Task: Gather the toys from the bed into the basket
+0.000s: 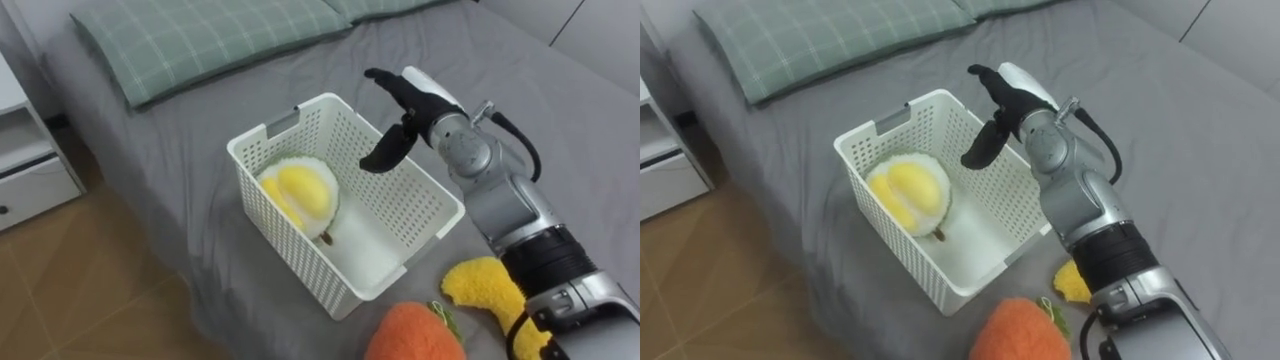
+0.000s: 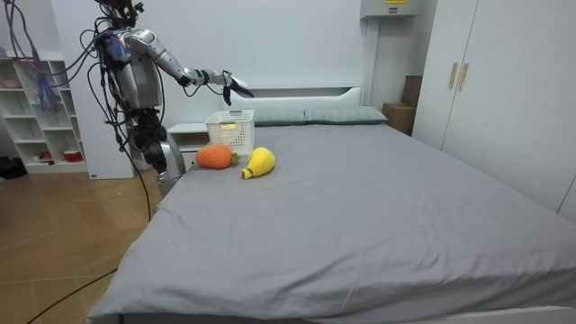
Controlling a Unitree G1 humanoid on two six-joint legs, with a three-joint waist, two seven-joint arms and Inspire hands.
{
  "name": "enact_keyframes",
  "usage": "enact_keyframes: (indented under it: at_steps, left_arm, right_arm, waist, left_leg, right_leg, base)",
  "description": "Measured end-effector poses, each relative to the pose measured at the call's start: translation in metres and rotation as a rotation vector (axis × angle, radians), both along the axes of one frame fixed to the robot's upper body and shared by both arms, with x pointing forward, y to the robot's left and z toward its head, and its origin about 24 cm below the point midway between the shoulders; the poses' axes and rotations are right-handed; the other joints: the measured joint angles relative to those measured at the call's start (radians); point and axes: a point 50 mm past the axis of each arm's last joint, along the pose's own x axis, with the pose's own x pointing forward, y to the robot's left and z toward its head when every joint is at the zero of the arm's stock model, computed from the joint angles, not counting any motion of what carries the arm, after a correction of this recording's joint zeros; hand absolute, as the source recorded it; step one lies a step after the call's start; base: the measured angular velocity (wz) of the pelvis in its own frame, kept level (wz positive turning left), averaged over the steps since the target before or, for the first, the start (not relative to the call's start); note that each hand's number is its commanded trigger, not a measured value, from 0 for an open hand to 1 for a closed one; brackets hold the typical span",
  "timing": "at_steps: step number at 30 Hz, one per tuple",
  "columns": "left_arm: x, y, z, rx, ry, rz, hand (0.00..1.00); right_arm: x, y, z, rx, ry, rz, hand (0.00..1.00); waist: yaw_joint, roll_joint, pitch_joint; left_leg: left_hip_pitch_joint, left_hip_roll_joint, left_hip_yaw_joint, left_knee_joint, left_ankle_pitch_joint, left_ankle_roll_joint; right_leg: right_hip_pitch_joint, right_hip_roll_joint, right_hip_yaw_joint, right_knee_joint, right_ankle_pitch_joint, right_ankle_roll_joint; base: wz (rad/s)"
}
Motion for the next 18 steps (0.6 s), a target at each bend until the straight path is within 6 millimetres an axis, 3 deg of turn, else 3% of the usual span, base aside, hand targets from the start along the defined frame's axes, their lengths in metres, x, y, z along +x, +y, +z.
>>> enact_keyframes:
  at_steps: [4, 6, 8, 13, 18]
  left_arm:
    - [-0.006, 0.001, -0.001, 0.017, 0.014, 0.007, 0.0]
    - [-0.009, -0.001, -0.002, 0.012, 0.019, 0.007, 0.0]
    - [-0.012, 0.0, -0.002, 0.013, 0.024, 0.009, 0.0]
    - [-0.028, -0.001, -0.005, 0.034, 0.054, 0.025, 0.0]
    - [-0.031, -0.001, -0.005, 0.038, 0.051, 0.026, 0.0]
  right_arm:
    - [-0.002, -0.008, -0.004, 0.042, 0.002, -0.031, 0.0]
    - [-0.005, -0.018, -0.009, 0.064, 0.002, -0.069, 0.0]
    - [-0.009, -0.025, -0.016, 0.068, 0.008, -0.096, 0.0]
    - [-0.026, -0.048, -0.042, 0.059, 0.064, -0.175, 0.0]
    - [-0.033, -0.061, -0.05, 0.073, 0.056, -0.238, 0.0]
  waist:
    - [-0.028, 0.009, 0.0032]
    - [-0.047, 0.013, -0.0023]
    - [-0.062, 0.019, -0.0036]
    - [-0.098, 0.031, -0.0064]
    - [-0.141, 0.044, -0.0108]
  left_leg:
    - [0.03, 0.002, 0.012, -0.012, -0.002, 0.003]
    - [0.031, 0.006, 0.028, -0.012, -0.003, 0.005]
    - [0.032, 0.009, 0.04, -0.012, -0.005, 0.006]
    - [0.056, 0.026, 0.105, -0.027, -0.011, 0.012]
    - [0.085, 0.034, 0.145, -0.051, -0.013, 0.015]
  right_leg:
    - [0.018, -0.001, 0.016, -0.002, 0.0, 0.0]
    - [0.016, -0.001, 0.028, 0.003, 0.001, 0.001]
    - [0.015, -0.001, 0.032, 0.003, 0.004, 0.003]
    - [0.005, 0.001, 0.091, 0.014, 0.004, 0.003]
    - [0.009, 0.001, 0.128, 0.015, 0.004, 0.004]
  base:
    - [-0.12]
    - [-0.18]
    - [-0.21]
    - [-0.34]
    - [-0.27]
